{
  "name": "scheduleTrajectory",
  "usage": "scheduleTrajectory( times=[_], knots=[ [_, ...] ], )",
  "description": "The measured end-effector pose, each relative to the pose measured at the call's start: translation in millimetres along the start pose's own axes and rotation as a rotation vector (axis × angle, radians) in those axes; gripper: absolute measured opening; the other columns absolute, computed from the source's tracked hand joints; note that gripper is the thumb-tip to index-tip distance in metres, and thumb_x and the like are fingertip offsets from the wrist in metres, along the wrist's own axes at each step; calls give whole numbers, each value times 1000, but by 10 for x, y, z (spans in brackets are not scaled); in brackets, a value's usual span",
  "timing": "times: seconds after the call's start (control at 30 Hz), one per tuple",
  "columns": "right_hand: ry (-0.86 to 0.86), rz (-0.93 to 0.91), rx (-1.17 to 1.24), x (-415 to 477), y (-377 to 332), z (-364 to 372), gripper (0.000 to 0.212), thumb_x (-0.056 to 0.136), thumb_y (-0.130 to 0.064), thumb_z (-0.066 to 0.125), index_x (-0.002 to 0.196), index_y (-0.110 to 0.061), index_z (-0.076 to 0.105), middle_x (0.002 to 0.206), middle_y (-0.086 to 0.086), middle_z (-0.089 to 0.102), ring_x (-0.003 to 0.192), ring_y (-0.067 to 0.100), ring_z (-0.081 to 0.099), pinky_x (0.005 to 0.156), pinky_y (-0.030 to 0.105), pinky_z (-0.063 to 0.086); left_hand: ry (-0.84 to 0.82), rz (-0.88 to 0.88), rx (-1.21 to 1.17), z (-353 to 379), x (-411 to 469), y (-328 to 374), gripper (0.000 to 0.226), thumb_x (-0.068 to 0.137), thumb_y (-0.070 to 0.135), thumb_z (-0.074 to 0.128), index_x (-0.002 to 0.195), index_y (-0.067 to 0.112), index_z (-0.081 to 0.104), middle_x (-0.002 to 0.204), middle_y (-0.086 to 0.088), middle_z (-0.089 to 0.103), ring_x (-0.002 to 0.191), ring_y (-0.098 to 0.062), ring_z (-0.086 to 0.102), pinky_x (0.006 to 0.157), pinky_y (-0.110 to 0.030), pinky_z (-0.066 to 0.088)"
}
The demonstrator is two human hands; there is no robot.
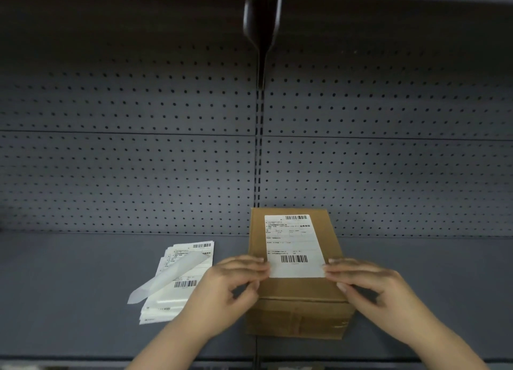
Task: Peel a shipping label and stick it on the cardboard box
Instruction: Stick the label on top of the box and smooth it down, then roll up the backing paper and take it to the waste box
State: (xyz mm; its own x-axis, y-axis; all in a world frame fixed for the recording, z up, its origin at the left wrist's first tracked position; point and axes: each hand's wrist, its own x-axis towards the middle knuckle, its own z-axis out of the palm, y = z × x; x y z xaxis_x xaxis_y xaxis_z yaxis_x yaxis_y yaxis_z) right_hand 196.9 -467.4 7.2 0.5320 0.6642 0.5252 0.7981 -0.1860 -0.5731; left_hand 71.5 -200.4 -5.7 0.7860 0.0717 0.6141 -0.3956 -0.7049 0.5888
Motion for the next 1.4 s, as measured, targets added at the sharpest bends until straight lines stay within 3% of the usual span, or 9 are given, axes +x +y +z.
scheduleTrajectory(
  times=[0.27, 0.47, 0.6, 0.73, 0.87, 0.97, 1.13, 1.23, 1.4],
  knots=[
    [75, 33, -50, -7, -31, -43, 38, 71, 3, 73, 93, -28, 77, 107, -19, 72, 106, 6, 66, 92, 21, 50, -18, -10, 43, -21, 59, 68, 20, 83, 18, 61, 95, 18, 77, 105, 17, 71, 109, 6, 57, 94, -17, 46],
    [92, 88, -163, 125, -208, -31, 20, 78, -10, 74, 84, -28, 77, 103, -20, 70, 97, 0, 66, 90, 12, 46, -123, -4, 78, -262, 193, 69, 27, 87, 29, 53, 102, 23, 74, 111, 13, 70, 114, 6, 53, 98, -8, 35],
    [181, 77, -206, 297, -495, 181, 14, 78, -23, 64, 85, -26, 76, 108, -17, 68, 103, 4, 61, 89, 11, 42, -143, -40, 170, -648, 193, -138, 34, 86, 39, 47, 105, 29, 73, 116, 15, 68, 115, 2, 52, 99, -6, 31],
    [212, 74, -194, 575, -835, 533, 16, 79, -22, 64, 90, -25, 75, 114, -15, 64, 109, 4, 57, 94, 10, 38, -146, -120, 177, -1134, 160, -396, 22, 91, 31, 57, 108, 33, 70, 117, 21, 62, 115, 2, 50, 98, -13, 35],
    [187, 42, -196, 886, -1183, 983, 17, 82, -22, 66, 96, -25, 74, 115, -14, 64, 112, 3, 56, 97, 12, 38, -125, -152, 181, -1594, 102, -634, 23, 91, 23, 59, 110, 32, 68, 116, 19, 62, 114, 6, 49, 89, 2, 29],
    [178, 36, -201, 1076, -1343, 1307, 19, 83, -16, 70, 99, -25, 73, 116, -12, 64, 113, 7, 56, 97, 15, 39, -111, -173, 164, -1841, 48, -781, 23, 92, 23, 58, 110, 35, 67, 117, 20, 62, 113, 11, 46, 85, 6, 28],
    [113, 41, -166, 1311, -1428, 1835, 26, 81, -14, 72, 103, -28, 71, 115, -15, 64, 113, 5, 56, 98, 24, 42, -122, -213, 156, -2037, -65, -1047, 24, 92, 24, 58, 111, 35, 67, 118, 20, 61, 114, 7, 49, 88, -3, 33],
    [27, 48, -182, 1410, -1346, 2131, 30, 82, -7, 70, 105, -26, 71, 114, -15, 62, 112, 5, 55, 101, 29, 43, -148, -244, 160, -2011, -136, -1220, 25, 91, 22, 58, 113, 31, 66, 118, 15, 63, 114, 1, 51, 95, -18, 41],
    [-182, 151, -244, 1483, -1162, 2524, 41, 84, 4, 56, 114, -22, 67, 123, -4, 62, 118, 12, 51, 102, 25, 38, -257, -269, 175, -1802, -271, -1417, 26, 89, 22, 58, 114, 28, 65, 116, 10, 66, 107, -5, 56, 91, -26, 47]
  ],
)
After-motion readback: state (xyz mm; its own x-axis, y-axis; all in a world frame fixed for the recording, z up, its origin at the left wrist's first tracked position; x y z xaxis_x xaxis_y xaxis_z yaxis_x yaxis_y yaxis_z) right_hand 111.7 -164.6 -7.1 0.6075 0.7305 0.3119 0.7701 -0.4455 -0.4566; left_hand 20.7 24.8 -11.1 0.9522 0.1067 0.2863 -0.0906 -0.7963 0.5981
